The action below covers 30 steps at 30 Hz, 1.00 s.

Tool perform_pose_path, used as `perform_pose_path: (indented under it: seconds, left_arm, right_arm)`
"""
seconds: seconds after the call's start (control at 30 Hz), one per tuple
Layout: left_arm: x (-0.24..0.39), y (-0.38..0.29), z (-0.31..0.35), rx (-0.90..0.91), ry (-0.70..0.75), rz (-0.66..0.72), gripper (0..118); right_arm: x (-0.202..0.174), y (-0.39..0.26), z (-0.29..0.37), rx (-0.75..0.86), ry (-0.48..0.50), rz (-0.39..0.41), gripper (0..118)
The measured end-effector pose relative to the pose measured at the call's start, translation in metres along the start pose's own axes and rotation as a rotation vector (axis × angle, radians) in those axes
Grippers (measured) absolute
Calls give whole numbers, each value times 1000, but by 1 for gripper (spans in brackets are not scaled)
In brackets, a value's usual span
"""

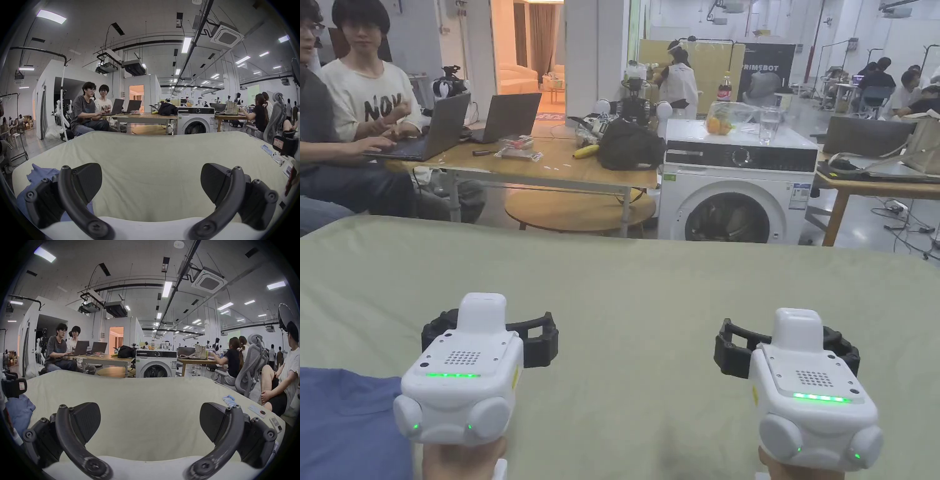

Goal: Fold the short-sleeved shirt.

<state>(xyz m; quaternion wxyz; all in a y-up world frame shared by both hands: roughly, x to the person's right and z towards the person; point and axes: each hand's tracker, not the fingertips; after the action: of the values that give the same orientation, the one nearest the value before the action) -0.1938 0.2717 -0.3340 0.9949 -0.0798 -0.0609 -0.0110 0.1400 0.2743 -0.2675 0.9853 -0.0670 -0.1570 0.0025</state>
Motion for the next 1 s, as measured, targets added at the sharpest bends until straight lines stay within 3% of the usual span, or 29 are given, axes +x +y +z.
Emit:
perform_pose_path:
  seconds: [0.53, 1.0]
  left_arm:
    - [-2, 0, 6, 11, -9, 4, 118]
    - [-2, 6, 8, 16, -1, 37, 118]
  right_arm:
    - [-13, 0, 5, 26, 7, 81, 118]
    - [-9, 0, 7, 13, 11, 17, 118]
